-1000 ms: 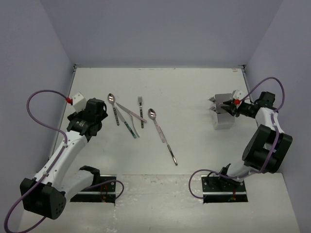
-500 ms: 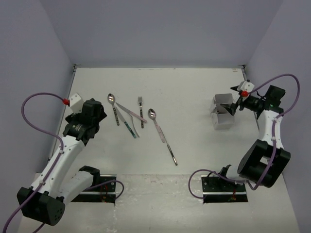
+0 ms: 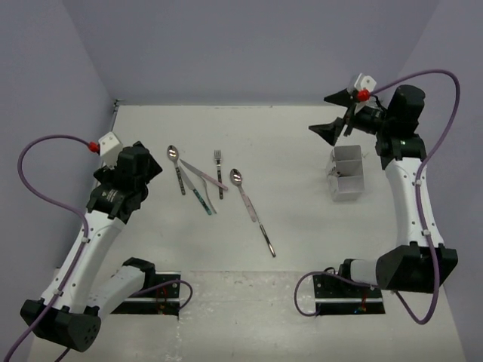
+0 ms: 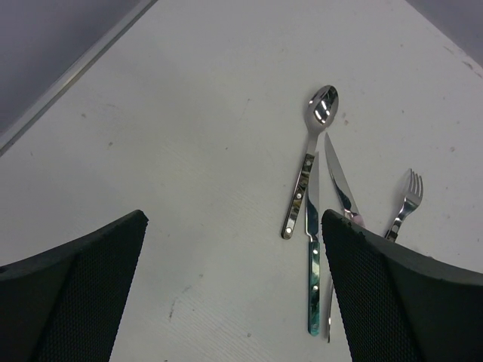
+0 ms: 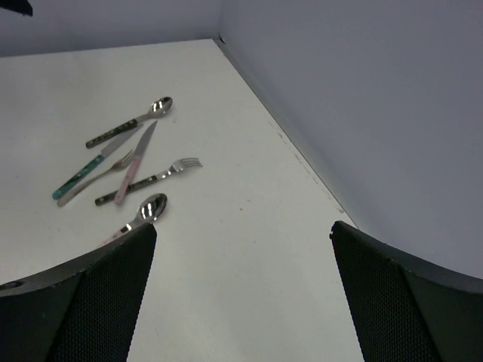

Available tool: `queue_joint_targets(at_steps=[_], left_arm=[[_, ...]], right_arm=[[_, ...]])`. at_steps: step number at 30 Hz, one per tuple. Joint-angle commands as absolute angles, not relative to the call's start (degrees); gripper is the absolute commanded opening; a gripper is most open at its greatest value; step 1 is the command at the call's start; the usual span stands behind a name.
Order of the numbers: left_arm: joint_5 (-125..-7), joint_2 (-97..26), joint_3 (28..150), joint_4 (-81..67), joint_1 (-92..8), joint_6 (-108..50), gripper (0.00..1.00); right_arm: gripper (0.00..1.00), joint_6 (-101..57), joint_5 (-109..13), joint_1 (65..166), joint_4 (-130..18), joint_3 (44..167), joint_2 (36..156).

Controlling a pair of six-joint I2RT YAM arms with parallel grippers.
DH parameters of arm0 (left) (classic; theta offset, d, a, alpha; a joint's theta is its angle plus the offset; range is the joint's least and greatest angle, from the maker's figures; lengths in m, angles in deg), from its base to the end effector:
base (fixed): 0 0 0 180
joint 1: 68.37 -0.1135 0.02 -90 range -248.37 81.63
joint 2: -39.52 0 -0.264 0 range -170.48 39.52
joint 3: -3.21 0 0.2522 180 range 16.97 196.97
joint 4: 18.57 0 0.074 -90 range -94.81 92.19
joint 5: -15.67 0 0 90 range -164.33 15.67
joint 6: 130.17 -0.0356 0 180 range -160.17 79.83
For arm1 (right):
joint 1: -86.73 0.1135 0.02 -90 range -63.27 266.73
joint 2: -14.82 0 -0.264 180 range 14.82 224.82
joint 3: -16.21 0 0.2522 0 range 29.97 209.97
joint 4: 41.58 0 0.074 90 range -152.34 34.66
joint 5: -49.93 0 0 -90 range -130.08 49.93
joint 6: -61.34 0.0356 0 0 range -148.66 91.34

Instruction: Sort the eating utensils into containers

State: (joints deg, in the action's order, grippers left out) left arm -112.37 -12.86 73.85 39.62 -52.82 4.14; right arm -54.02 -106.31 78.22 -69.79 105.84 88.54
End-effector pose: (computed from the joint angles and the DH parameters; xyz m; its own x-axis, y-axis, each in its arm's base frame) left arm 0.1760 -0.0262 0.3361 -0.2720 -0.4954 -0.8250 -0.6066 0.7538 -0.2526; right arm 0.2766 -0.0084 0.4172 0.1629 -0.1989 -0.9664 -0.8355 0.4932 -0.2423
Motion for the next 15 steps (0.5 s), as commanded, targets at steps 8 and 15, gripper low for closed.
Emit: queue_joint_targets(at_steps=[8,15], left_arm=[[-110.63,-16.46,73.31,39.22,-52.64,1.84,1.00],[-106.24,-13.13,69.45,36.68,-52.64,0.35,1.00]], right_arm=[[0.99,-21.66,-64.38,96.91,-71.93,124.88,100.86],[0.99,-18.99,-42.46,109.91,-84.06,116.30,99.47]])
